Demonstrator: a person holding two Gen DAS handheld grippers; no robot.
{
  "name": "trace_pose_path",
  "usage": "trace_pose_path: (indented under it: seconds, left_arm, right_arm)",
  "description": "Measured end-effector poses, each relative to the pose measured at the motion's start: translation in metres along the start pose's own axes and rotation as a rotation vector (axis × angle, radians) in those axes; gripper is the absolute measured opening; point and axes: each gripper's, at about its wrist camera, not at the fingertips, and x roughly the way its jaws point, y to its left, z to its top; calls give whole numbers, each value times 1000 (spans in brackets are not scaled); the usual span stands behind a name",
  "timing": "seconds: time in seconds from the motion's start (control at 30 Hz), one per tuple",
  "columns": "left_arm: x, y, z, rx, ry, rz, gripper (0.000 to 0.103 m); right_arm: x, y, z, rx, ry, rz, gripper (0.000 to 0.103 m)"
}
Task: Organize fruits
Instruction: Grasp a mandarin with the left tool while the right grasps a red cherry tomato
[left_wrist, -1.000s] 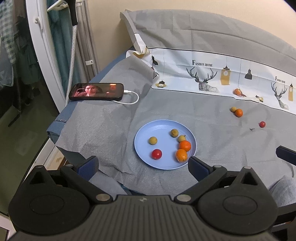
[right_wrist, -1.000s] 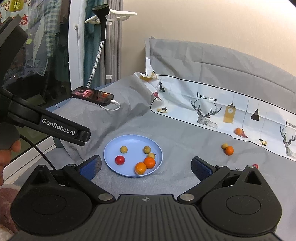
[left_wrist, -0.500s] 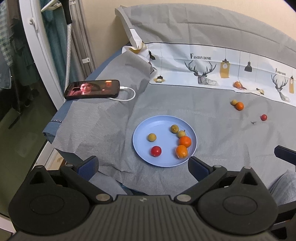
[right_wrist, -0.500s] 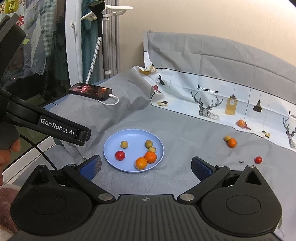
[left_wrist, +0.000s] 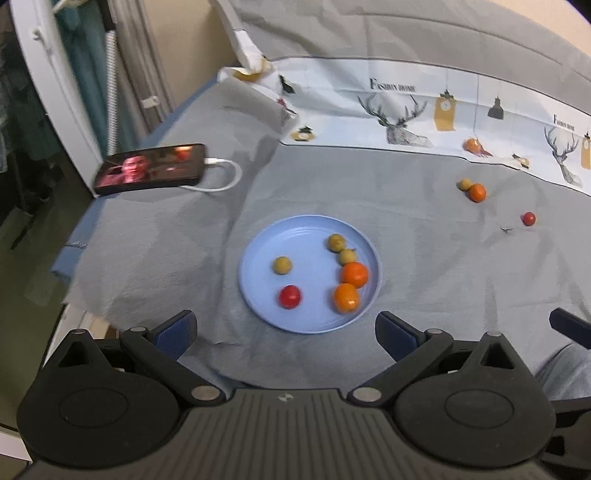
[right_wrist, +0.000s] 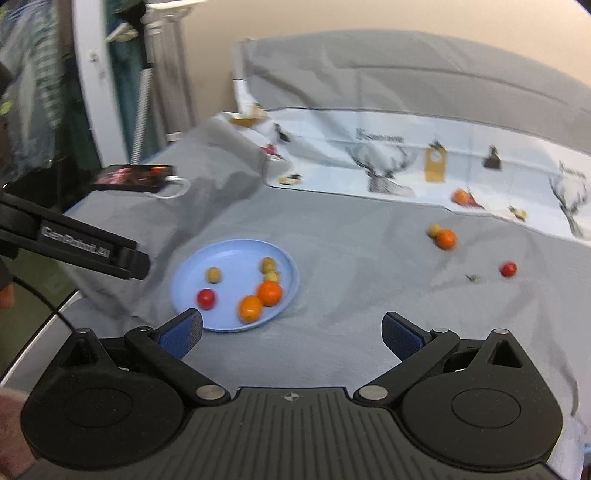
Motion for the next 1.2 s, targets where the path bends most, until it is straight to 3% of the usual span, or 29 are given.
trace_pose_path:
  seconds: [0.3,0.57,0.77,0.9,1.07,1.2]
  left_arm:
    - [60,-84,78,12,74,-118,103]
    - [162,-206,139,73,95,-169,103]
    - [241,-293,169,129,105,-222,103]
    - [290,-331,181,121,131,-236,103]
    - [339,-355,194,93,209,-178,103]
    - [353,-350,197,24,261,-165,102]
  right_arm:
    - [45,-111,3,225,-19,-270,102]
    - [143,-245,18,396,-66,-494,102]
    - [229,-313,26,390,-55,-510,102]
    - [271,-335,18,327,-13,-507,102]
    - [277,-335,12,303,-27,-524,102]
    - [277,-333,13,300,-22,-534,102]
